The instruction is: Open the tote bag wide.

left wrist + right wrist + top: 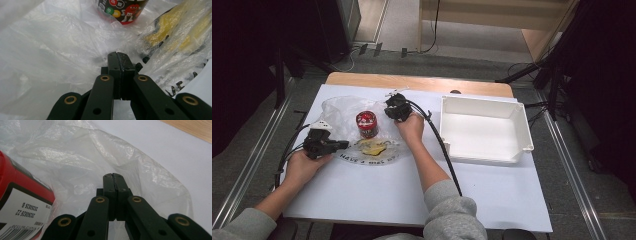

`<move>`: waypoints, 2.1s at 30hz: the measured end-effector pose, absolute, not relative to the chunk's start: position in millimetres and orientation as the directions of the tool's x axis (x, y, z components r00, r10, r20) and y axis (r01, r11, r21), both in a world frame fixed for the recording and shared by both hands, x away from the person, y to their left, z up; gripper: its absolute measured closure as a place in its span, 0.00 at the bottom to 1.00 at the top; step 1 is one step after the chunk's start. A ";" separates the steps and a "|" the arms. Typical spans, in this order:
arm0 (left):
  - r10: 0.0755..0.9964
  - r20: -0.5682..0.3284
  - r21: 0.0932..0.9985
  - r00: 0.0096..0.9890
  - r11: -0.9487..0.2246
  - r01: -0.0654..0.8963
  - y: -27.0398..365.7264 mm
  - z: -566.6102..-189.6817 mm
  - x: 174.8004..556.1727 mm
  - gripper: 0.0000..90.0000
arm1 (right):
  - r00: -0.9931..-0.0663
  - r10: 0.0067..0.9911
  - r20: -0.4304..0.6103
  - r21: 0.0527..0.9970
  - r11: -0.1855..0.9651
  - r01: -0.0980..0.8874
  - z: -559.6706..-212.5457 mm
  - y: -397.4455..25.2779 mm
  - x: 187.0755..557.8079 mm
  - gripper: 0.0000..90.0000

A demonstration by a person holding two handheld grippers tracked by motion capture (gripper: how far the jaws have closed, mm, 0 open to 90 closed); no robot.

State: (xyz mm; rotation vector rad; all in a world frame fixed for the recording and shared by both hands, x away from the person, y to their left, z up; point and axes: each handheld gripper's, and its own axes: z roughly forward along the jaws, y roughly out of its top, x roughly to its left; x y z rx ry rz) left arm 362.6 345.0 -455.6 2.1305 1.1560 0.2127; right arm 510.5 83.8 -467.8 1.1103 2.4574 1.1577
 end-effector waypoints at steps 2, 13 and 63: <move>0.788 -0.177 0.643 0.590 -0.361 0.675 346.3 -455.7 360.3 1.00 | -0.695 0.708 0.125 0.725 0.413 0.551 -468.5 85.8 511.4 1.00; 0.780 -0.192 0.636 0.596 -0.364 0.680 351.7 -455.5 347.3 1.00 | -0.679 0.720 0.143 0.745 0.374 0.553 -473.9 84.3 517.8 1.00; 0.721 -0.192 0.720 0.665 -0.357 0.595 336.1 -364.7 349.7 0.98 | -0.744 0.653 0.143 0.785 0.383 0.487 -401.0 72.7 479.7 1.00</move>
